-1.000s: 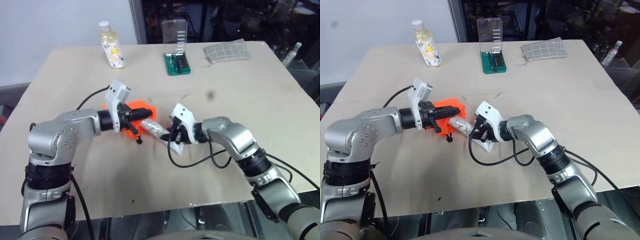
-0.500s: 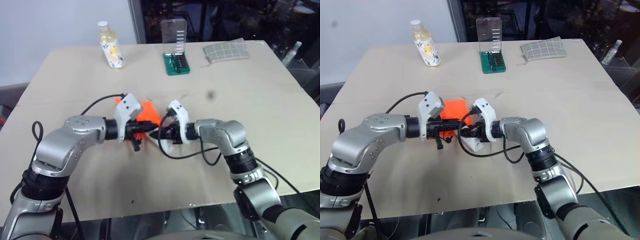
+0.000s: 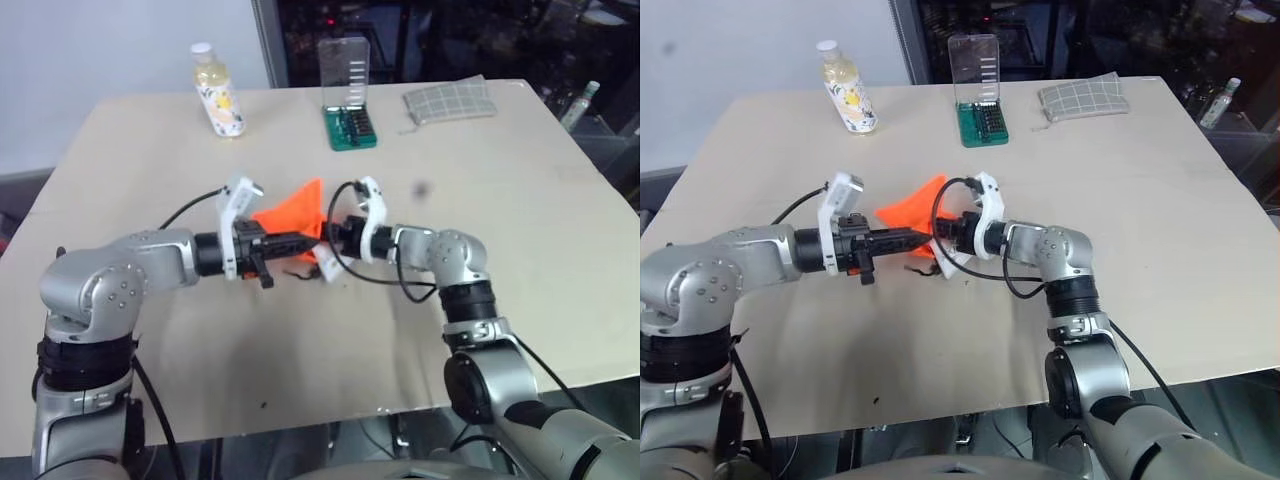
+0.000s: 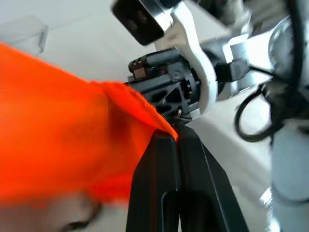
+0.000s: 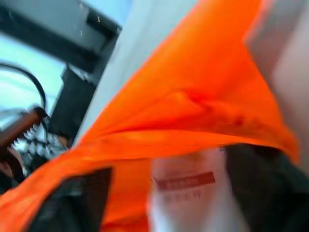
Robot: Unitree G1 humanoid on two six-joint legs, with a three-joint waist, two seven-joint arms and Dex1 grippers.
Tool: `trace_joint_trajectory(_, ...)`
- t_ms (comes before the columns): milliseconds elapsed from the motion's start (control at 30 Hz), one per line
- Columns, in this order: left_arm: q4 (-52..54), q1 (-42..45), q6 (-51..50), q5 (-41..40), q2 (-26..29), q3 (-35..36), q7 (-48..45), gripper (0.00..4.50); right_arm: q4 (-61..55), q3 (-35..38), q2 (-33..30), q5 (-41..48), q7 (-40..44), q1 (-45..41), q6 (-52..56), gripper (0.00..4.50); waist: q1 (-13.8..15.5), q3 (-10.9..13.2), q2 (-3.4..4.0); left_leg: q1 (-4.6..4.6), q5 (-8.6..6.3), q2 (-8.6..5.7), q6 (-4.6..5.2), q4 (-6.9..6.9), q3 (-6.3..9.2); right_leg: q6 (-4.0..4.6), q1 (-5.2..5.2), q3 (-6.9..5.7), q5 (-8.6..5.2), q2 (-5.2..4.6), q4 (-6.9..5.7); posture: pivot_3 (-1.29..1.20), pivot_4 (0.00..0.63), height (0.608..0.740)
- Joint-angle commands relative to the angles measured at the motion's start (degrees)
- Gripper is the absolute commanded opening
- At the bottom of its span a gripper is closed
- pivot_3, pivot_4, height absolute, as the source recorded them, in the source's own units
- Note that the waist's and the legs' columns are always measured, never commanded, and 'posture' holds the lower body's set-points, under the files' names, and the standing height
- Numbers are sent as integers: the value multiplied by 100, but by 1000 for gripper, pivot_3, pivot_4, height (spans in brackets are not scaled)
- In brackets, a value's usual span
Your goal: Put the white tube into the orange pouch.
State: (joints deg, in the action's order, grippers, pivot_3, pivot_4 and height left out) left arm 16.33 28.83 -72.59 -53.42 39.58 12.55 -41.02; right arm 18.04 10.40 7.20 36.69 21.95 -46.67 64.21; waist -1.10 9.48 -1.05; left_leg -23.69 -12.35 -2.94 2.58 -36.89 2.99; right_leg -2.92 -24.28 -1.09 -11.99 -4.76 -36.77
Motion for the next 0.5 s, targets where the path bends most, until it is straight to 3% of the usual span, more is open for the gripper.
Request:
trace_joint_trajectory(33,-720,660,-513,-474,-565,625,788,0,-1255,667,56,709,-561,-265,281,3489,42,6,1,-3,0,-2,0,-4,2,0,-1,-1,0,-3,-3,0,150,740)
trace_joint_trajectory(100,-1110,998,-693,-612,-930,891,1230,0,-1673,923,-57,1067,-796,-267,638,3489,37,5,-2,-6,0,-3,0,-12,7,-1,1,-7,0,-2,-3,0,150,740)
trace_joint_trajectory(200,-1506,1414,-776,-815,-1532,1202,1814,0,-2526,562,-682,1128,-586,-133,884,3489,33,4,-3,-5,0,-9,0,-13,3,-2,2,-2,1,-7,-2,0,150,740)
trace_joint_trajectory(233,-1569,1502,-796,-863,-1681,1264,1959,0,-2689,444,-853,1085,-556,-77,880,4004,30,3,-5,-5,0,-9,0,-13,0,-2,2,0,1,-8,-2,0,150,740)
trace_joint_trajectory(300,-1627,1634,-800,-952,-1885,1319,2160,0,-2954,237,-1111,1009,-522,63,825,4411,13,3,-6,-5,0,-9,0,-12,-6,-2,2,6,1,-9,-2,0,150,740)
trace_joint_trajectory(500,-2290,2404,-630,-1456,-2183,1893,2829,0,-4177,-469,-2253,732,-267,683,648,4411,28,5,-10,-11,0,-3,1,-7,-18,-2,-12,26,1,-7,-7,0,150,740)
